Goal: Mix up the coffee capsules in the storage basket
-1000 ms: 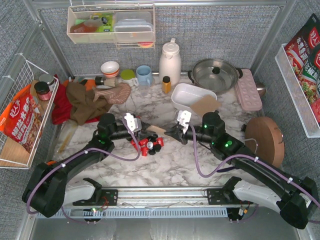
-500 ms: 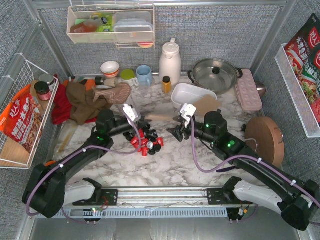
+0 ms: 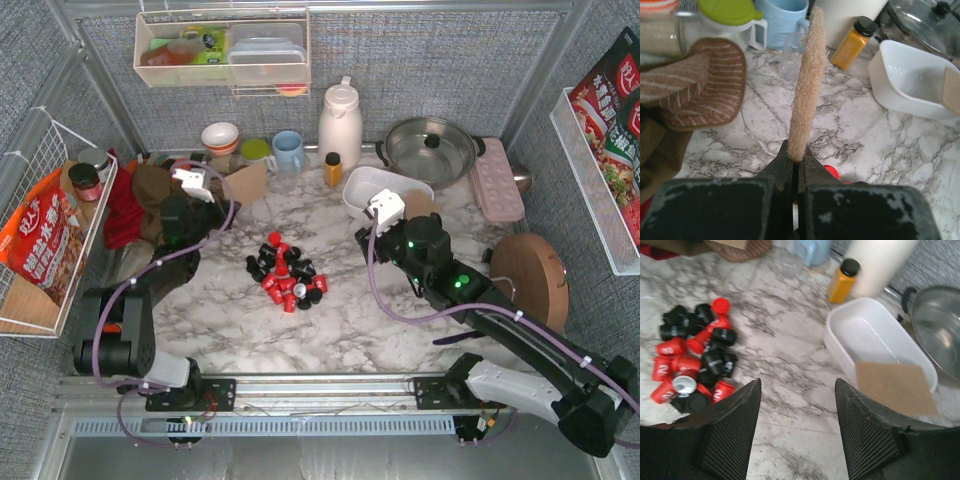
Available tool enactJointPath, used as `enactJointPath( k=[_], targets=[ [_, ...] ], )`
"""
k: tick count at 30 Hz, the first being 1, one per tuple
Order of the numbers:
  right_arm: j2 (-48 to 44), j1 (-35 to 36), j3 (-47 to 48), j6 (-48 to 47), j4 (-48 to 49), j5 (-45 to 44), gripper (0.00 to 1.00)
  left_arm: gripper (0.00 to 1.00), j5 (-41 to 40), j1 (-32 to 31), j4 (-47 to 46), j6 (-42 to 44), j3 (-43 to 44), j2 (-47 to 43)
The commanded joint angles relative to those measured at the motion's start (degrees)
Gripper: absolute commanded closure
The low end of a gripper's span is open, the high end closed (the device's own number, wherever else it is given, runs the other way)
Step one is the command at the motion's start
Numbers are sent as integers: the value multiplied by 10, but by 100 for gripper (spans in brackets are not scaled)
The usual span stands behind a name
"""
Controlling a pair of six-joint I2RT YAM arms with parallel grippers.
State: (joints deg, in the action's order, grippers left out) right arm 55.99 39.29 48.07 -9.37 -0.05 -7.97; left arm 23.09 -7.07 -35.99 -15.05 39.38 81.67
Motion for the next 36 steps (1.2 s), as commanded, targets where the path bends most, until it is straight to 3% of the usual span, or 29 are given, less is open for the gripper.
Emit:
enactJointPath(
  k=[1,5,9,18,20,22,23,25,30,36],
  targets=[
    [18,-7,5,19,-13,-98,35,100,76,39,-74,-103,14,54],
    [45,-15,5,39,-12,-107,34,100,93,55,-82,-133,24,105],
    [73,-21,9,45,-10,-123,32,99,60,63,-98,-130,6,110],
    [105,-38,10,47,-12,-110,32,88,35,85,-169,-146,-31,121],
    [109,-43,9,47,-10,-113,32,74,36,89,-177,-158,-32,131],
    [115,-49,7,46,-2,-120,31,52,39,93,-184,-167,-35,137],
    [120,-53,6,46,2,-127,32,36,39,95,-188,-170,-38,137],
    [138,-64,6,51,12,-132,31,21,41,103,-201,-171,-44,132],
    [191,-95,25,61,30,-140,31,1,33,117,-209,-171,-49,100],
    [241,-130,37,70,56,-204,31,1,-13,118,-94,-146,-14,20]
  ],
)
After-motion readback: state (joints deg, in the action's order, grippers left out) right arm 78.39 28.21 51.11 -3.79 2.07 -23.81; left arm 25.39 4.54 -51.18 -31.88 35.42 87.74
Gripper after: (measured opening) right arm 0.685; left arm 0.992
